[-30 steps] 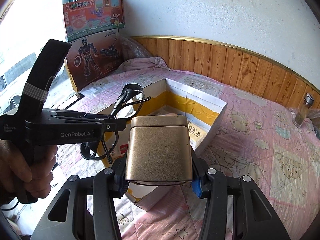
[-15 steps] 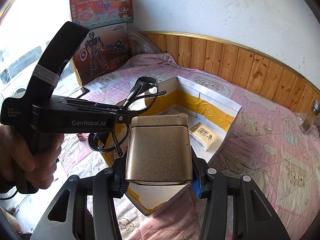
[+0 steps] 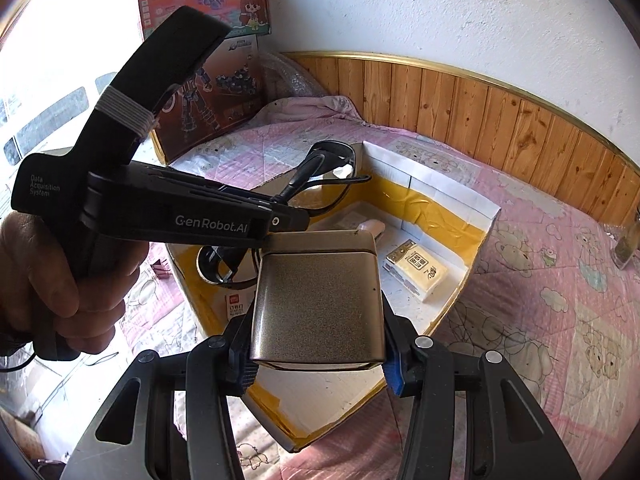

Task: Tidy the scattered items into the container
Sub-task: 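Carry the glasses and gold tin with both grippers over the white box, then lower both grippers into the box and open them, releasing glasses and tin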

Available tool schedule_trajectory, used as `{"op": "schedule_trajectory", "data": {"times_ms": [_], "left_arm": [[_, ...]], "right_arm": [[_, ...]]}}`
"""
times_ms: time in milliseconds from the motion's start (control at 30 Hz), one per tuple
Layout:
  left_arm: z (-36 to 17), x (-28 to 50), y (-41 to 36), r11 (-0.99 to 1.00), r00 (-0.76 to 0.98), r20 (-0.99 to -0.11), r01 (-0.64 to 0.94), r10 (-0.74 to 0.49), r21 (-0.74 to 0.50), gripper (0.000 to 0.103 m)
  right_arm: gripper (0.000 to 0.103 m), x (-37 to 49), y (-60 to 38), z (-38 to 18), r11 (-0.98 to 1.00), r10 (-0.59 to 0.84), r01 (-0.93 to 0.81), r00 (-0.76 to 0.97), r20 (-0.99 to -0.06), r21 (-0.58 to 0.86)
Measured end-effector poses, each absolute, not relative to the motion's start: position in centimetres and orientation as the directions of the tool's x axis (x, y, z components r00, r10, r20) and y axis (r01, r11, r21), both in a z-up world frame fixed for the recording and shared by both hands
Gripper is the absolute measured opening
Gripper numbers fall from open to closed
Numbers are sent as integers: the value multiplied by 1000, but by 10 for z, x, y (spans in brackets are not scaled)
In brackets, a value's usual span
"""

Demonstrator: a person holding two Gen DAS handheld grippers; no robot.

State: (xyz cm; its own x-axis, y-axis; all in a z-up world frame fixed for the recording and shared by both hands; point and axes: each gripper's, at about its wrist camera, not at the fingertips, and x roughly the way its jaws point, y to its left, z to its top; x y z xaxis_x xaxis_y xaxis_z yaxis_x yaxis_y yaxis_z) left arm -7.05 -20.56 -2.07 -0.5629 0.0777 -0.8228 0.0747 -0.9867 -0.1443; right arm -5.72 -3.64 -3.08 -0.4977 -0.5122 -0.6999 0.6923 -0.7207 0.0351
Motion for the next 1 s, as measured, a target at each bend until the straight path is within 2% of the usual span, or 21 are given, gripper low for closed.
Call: {"op": "schedule_trajectory", "data": {"times_ms": [500, 733, 833, 1000], "left_arm": [[-42, -133, -209, -954, -439, -866, 55, 241, -294, 35], [-51, -159, -225, -858, -421, -825, 176, 377, -482, 35], [-65, -167, -234, -764, -412, -790, 275, 455, -583, 35], [-88, -174, -233, -691, -386, -788, 387, 480, -610, 35]], "right_arm": [[50, -73, -52, -45, -645, -522, 764, -431, -736, 9], [50, -76, -56, -57, -609, -517, 793, -389, -762, 9], [50, -80, -55, -63, -606, -510, 795, -373, -775, 16], [50, -84, -58, -70, -577, -506, 817, -341, -793, 17]]}}
